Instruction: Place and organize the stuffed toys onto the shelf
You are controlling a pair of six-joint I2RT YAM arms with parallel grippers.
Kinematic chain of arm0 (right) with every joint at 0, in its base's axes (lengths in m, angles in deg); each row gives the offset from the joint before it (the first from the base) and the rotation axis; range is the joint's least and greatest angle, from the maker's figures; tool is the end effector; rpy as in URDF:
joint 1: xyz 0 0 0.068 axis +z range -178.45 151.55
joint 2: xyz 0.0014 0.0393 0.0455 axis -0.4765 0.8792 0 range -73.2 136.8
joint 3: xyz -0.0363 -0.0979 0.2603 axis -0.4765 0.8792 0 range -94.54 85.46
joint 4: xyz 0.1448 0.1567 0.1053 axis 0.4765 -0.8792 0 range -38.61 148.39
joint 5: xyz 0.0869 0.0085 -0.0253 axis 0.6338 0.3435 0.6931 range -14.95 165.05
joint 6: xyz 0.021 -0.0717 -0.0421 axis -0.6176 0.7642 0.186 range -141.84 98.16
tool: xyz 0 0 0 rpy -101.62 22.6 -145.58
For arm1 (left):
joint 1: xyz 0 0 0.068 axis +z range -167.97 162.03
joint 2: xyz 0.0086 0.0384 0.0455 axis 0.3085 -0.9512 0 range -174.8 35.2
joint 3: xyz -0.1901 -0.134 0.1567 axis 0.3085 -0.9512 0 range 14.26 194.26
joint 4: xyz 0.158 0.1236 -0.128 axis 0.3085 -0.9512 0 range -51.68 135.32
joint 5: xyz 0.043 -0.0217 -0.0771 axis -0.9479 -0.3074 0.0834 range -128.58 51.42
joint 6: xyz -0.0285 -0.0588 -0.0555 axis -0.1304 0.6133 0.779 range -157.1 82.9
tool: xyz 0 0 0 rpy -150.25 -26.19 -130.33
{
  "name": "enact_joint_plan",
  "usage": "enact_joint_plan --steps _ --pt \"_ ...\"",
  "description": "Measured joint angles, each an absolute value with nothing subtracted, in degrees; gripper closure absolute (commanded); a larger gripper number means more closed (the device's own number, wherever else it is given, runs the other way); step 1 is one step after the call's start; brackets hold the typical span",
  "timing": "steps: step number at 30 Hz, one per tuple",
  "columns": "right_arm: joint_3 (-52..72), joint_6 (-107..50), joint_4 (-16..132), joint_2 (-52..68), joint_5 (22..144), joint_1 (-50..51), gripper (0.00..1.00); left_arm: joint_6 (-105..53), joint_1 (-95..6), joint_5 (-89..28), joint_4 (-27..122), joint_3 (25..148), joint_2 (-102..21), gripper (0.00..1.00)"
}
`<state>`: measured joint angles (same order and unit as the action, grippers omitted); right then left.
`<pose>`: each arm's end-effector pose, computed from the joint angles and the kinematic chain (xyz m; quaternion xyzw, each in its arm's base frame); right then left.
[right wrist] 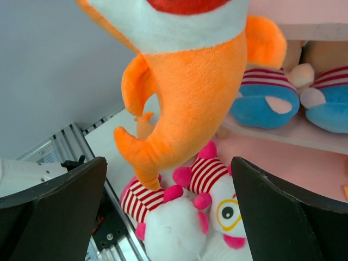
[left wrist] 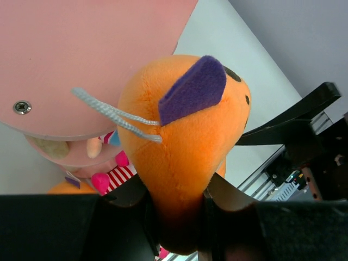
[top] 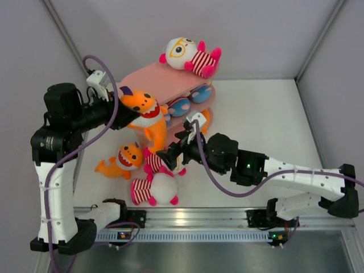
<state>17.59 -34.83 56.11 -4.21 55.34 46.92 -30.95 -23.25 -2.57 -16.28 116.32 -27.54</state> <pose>0.0975 0.2724 0.4144 -0.2709 0.6742 0.3816 0.5713 0.1478 -0.0583 0.4896 0.1662 0.7910 -0.3081 0.5017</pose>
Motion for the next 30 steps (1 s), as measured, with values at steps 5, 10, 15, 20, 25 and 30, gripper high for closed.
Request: enact_joint_plan --steps 5,10,15,20,25,30 --pt "17.4 -38.1 56.9 -0.3 54.8 46.0 0.09 -30.0 -23.2 -1.6 -16.1 116.3 -27.4 1.0" --pt "16.8 -41.2 58.7 2.1 55.0 44.5 0.17 -29.7 -23.2 -0.7 -15.8 116.3 -26.8 1.0" --pt "16.8 -45.1 61.7 2.4 58.2 42.3 0.23 -29.7 -23.2 0.4 -15.0 115.9 -25.8 1.0" --pt "16.3 -50.0 65.6 3.5 63.3 37.9 0.9 -29.5 -23.1 1.5 -14.3 115.1 -25.7 1.0" --pt "16.1 -51.9 66.1 4.1 64.6 37.8 1.0 -29.5 -22.9 1.5 -14.1 114.2 -25.8 0.86" --pt "17.7 -51.8 63.4 1.4 63.4 37.8 1.0 -30.4 -22.9 2.8 -14.0 112.4 -25.6 0.25"
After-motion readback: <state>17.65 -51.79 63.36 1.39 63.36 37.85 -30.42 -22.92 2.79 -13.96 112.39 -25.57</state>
